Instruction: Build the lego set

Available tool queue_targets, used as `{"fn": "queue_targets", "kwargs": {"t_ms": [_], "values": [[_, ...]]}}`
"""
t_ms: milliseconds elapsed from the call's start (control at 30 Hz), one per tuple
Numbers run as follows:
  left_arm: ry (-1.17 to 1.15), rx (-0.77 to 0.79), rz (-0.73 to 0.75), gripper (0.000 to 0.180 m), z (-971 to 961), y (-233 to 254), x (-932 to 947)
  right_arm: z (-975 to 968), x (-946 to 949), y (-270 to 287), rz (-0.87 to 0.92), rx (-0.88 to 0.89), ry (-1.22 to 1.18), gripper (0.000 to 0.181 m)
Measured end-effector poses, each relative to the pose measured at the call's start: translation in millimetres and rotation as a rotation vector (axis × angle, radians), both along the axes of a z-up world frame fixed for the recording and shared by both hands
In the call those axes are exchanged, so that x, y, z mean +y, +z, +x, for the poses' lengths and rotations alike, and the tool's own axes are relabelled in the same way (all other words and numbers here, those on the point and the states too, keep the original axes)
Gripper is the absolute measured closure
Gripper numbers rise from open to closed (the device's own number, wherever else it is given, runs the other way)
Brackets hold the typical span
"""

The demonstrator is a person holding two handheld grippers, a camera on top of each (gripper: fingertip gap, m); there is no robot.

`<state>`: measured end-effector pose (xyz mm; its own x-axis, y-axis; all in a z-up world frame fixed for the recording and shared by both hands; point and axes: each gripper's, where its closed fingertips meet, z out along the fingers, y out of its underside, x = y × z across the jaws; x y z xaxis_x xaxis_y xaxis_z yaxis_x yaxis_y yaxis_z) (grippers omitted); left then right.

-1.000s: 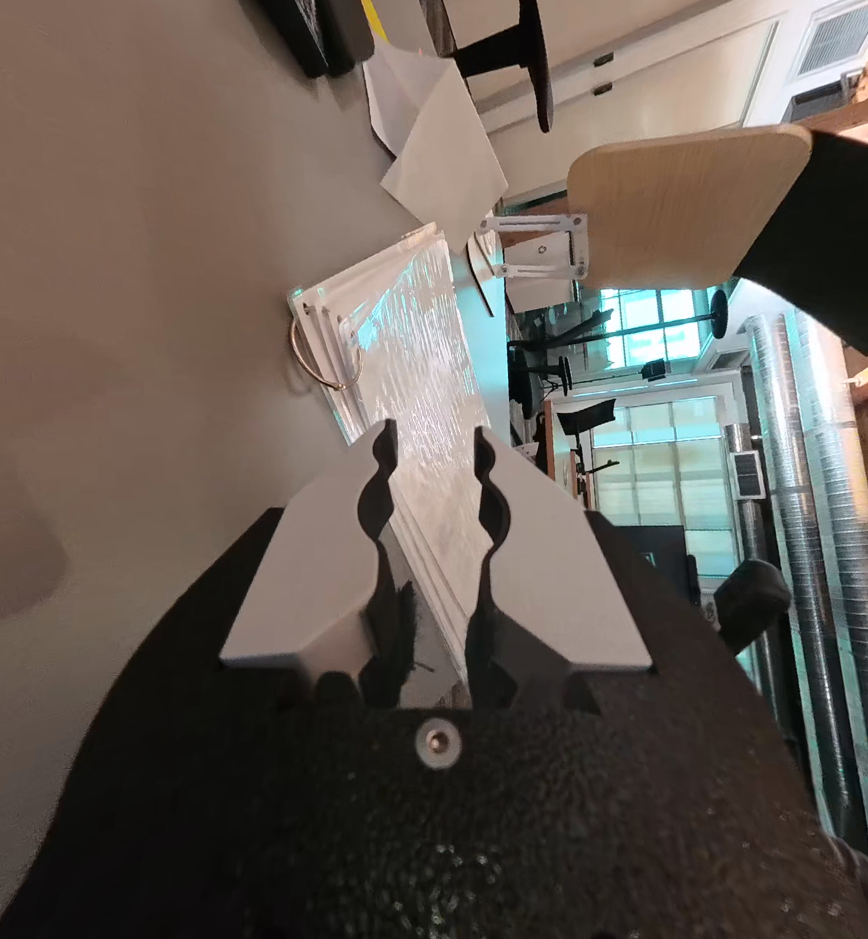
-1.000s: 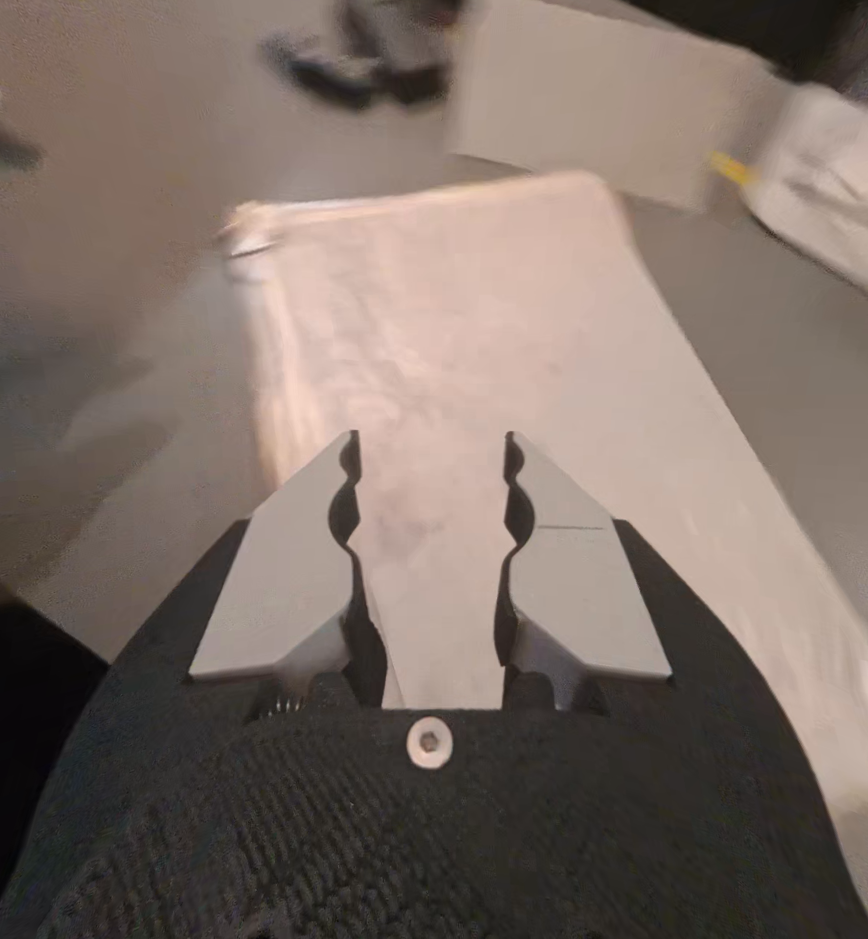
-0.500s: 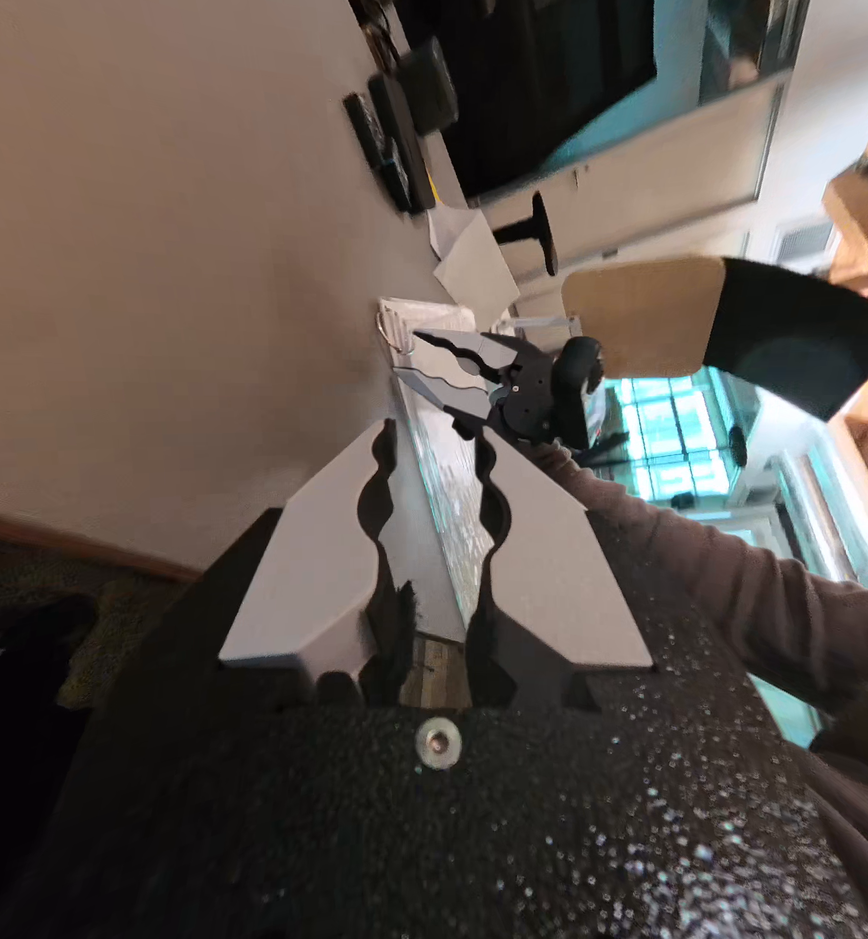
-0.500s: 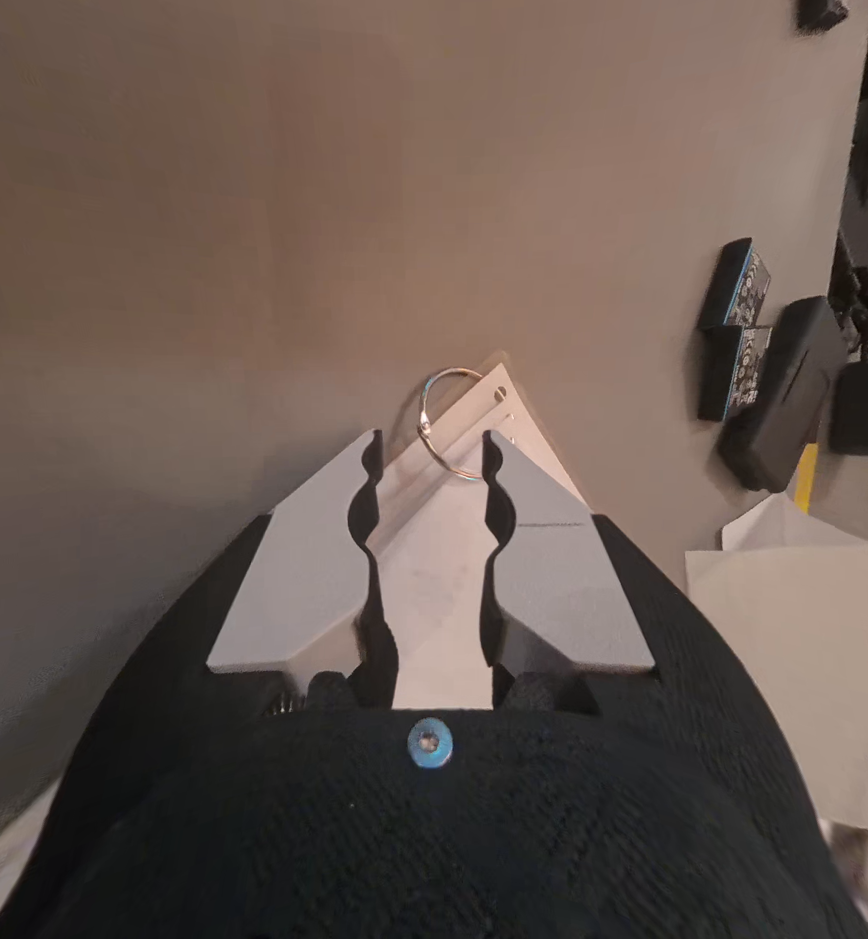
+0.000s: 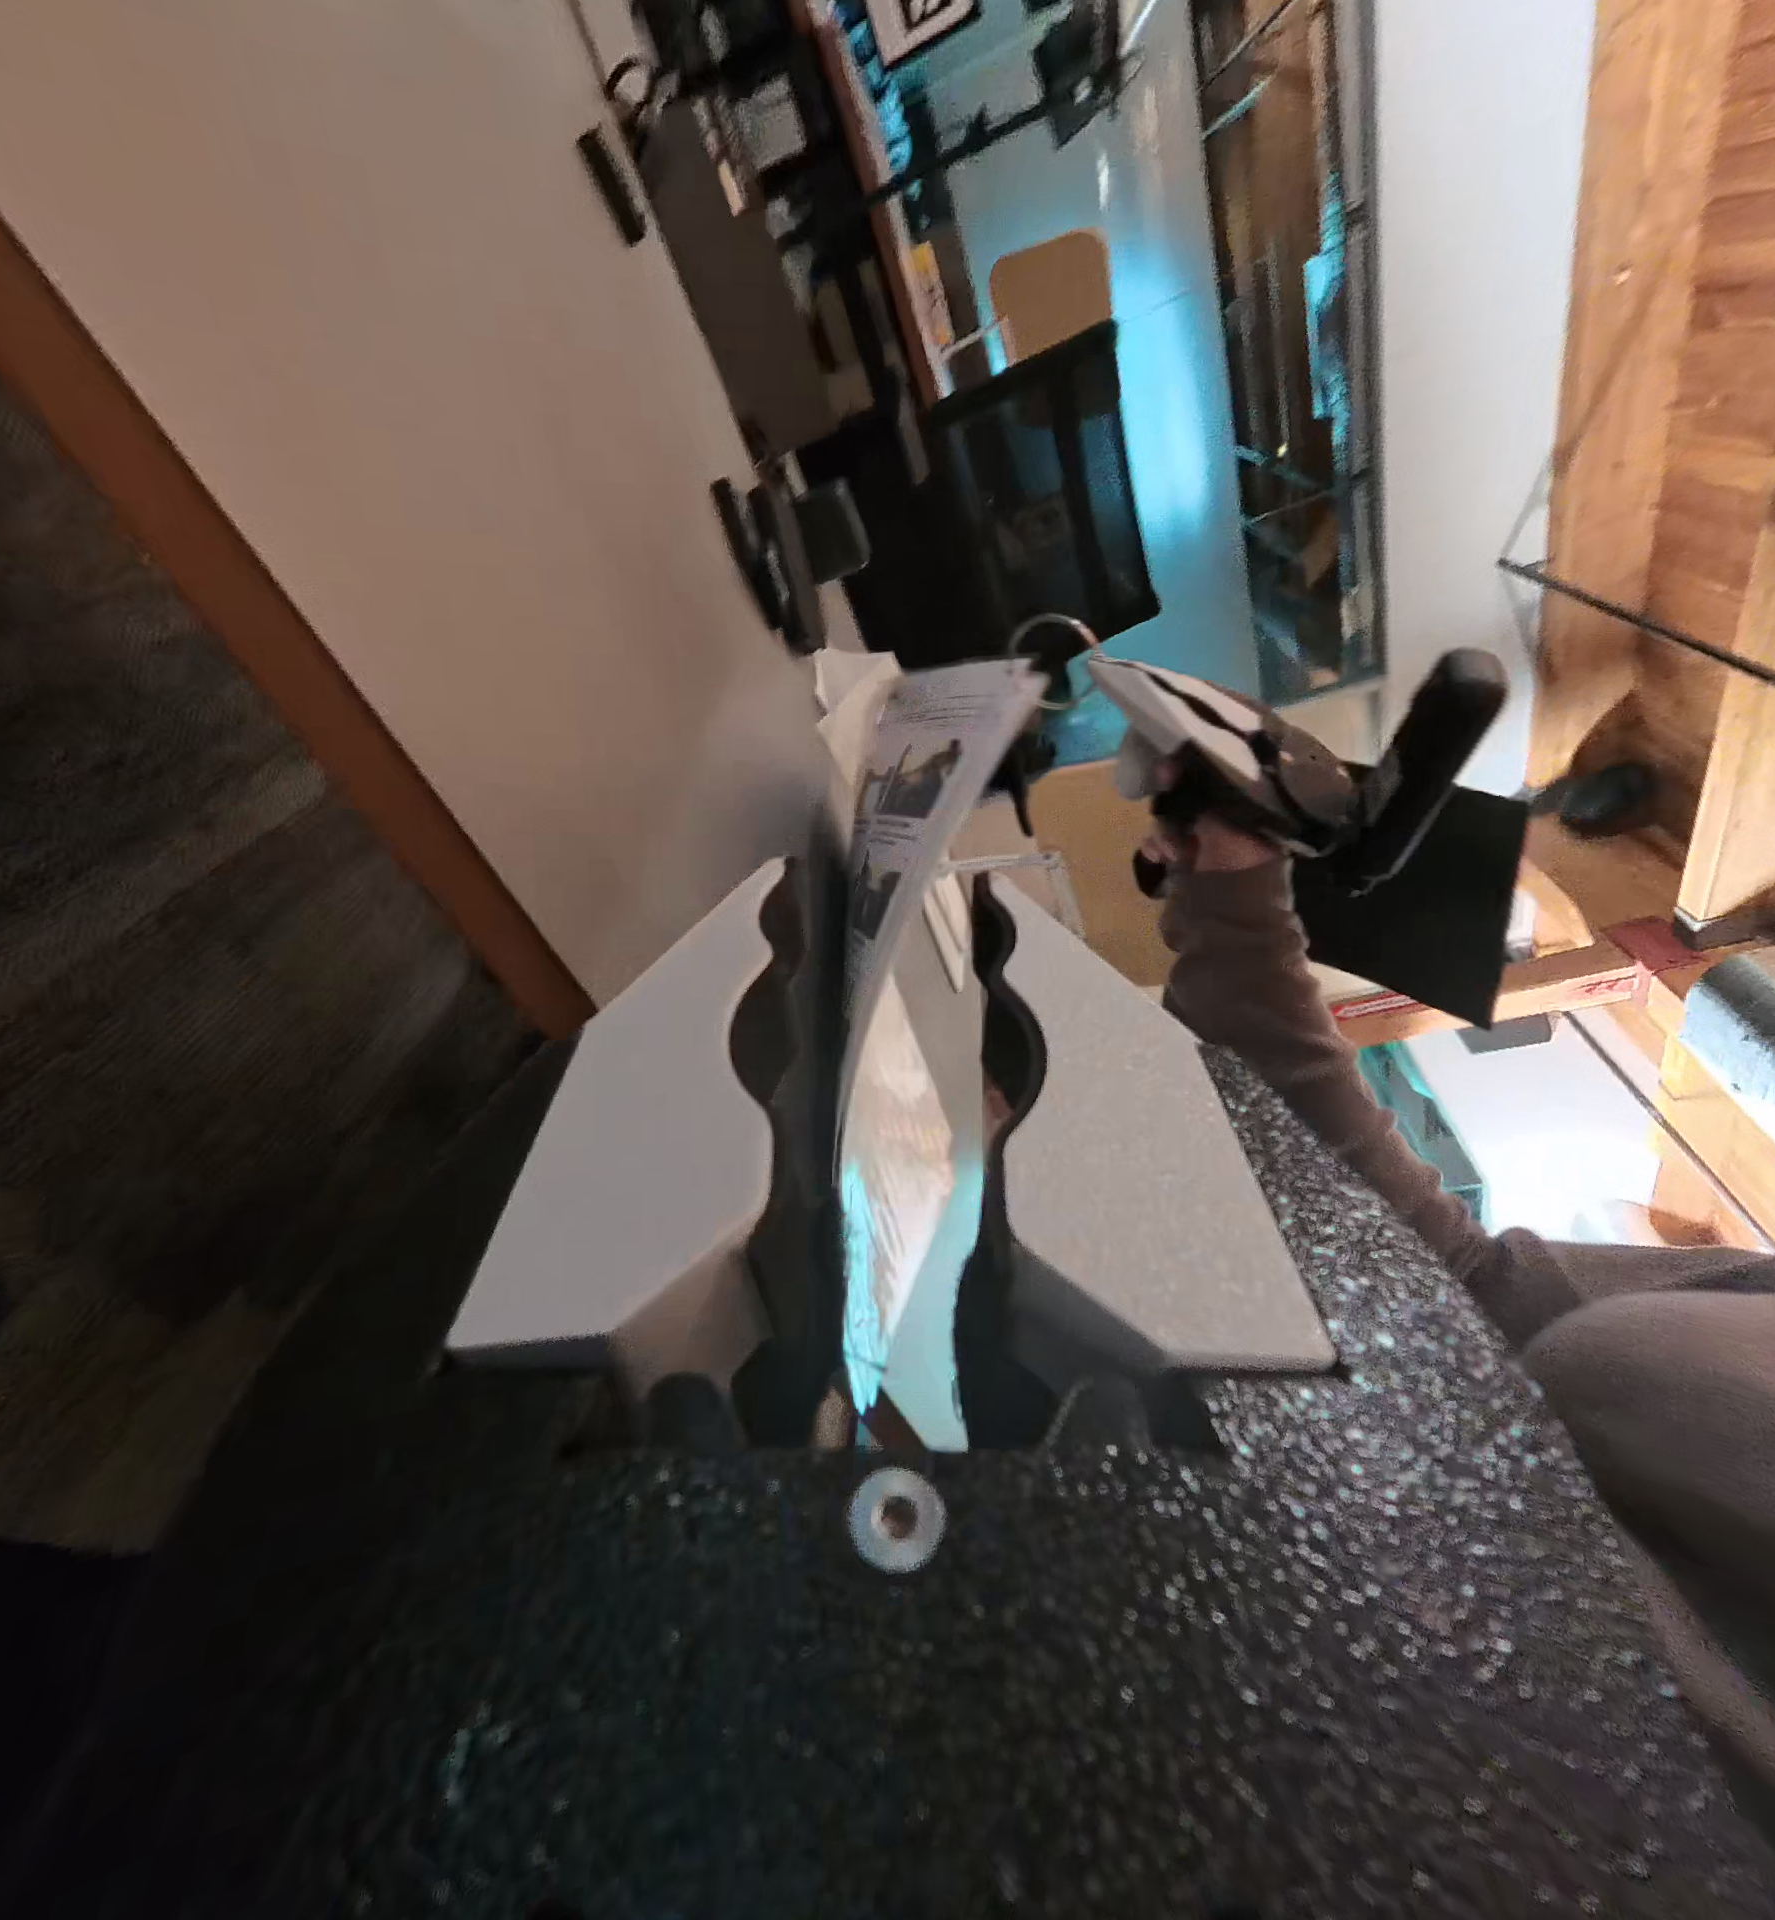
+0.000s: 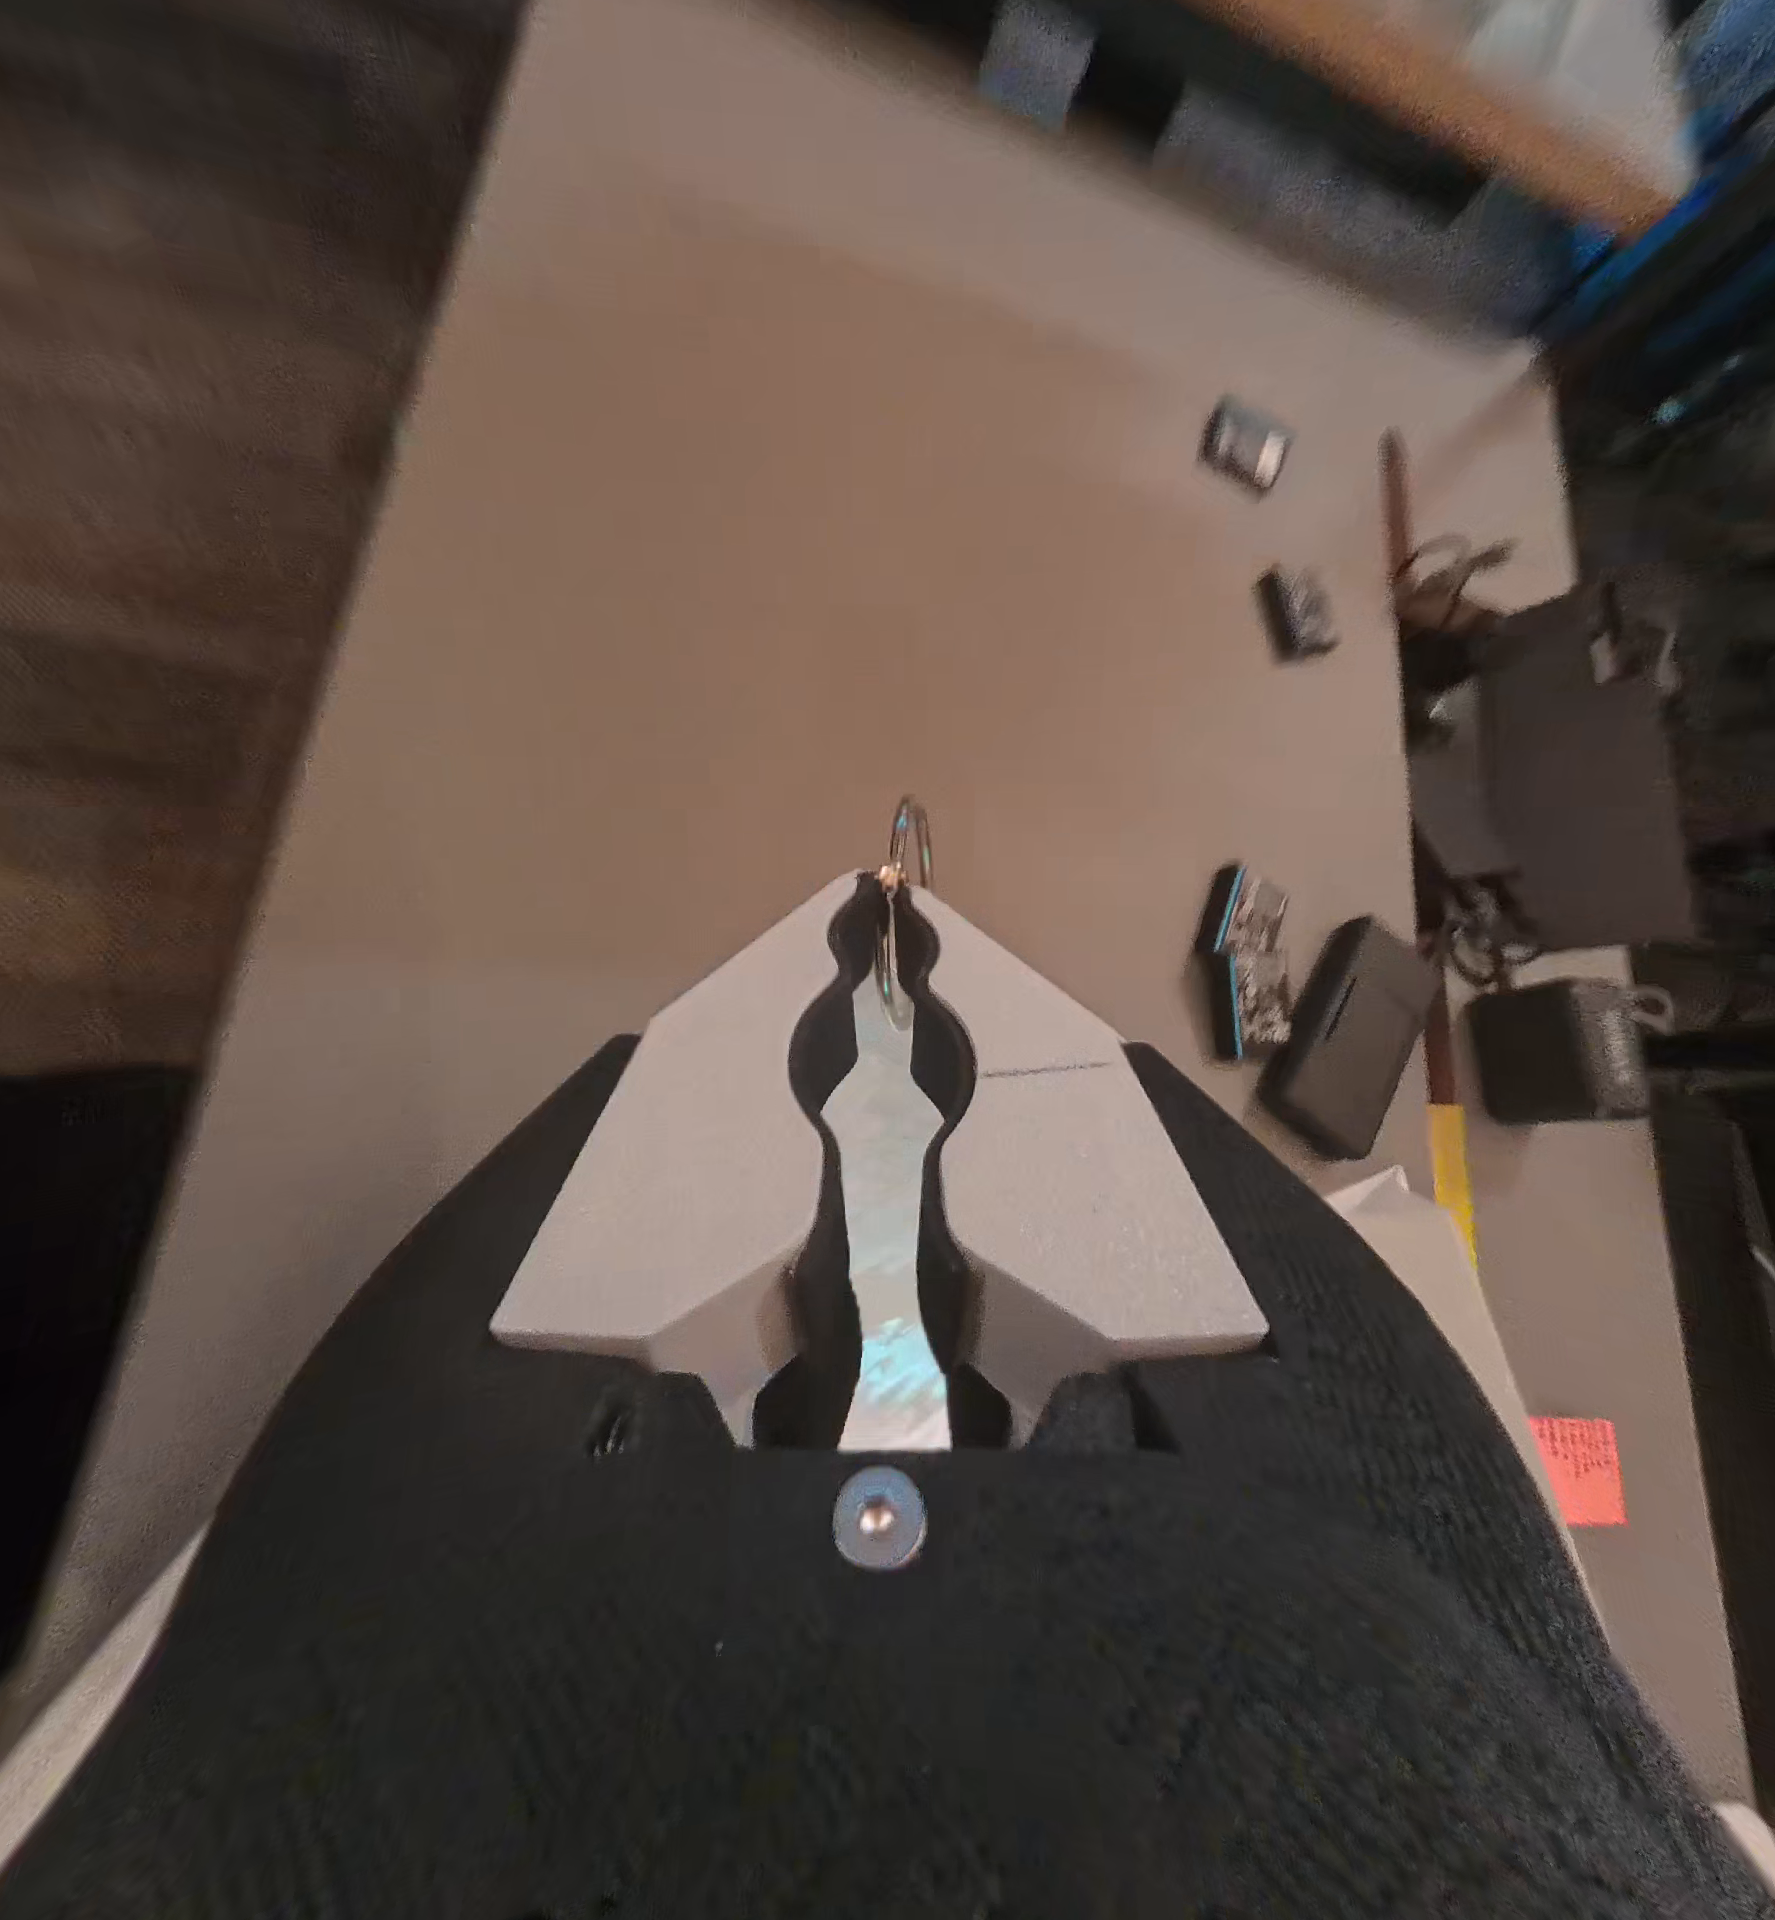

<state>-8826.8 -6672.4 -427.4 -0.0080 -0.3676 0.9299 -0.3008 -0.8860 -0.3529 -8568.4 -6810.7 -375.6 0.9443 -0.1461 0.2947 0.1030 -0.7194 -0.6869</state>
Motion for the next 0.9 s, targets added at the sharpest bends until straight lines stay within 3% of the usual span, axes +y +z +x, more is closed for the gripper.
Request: {"fn": "queue_targets", "kwargs": {"t_ms": [200,567,733,900], "values": [[0.114,-0.139,0.054,0.151,-53,66,-16,-95,1,144,0.310,0.050,0.140,0.180],[0.362,-0.226,0.218,0.152,-148,141,5,-250,57,321,0.699,-0.037,0.606,0.181],[0.506,-0.230,0.252,0.152,-193,152,31,-286,94,359,0.810,0.025,0.773,0.180],[0.627,-0.197,0.364,0.152,-224,166,66,-315,163,338,0.784,0.189,0.875,0.180]]}}
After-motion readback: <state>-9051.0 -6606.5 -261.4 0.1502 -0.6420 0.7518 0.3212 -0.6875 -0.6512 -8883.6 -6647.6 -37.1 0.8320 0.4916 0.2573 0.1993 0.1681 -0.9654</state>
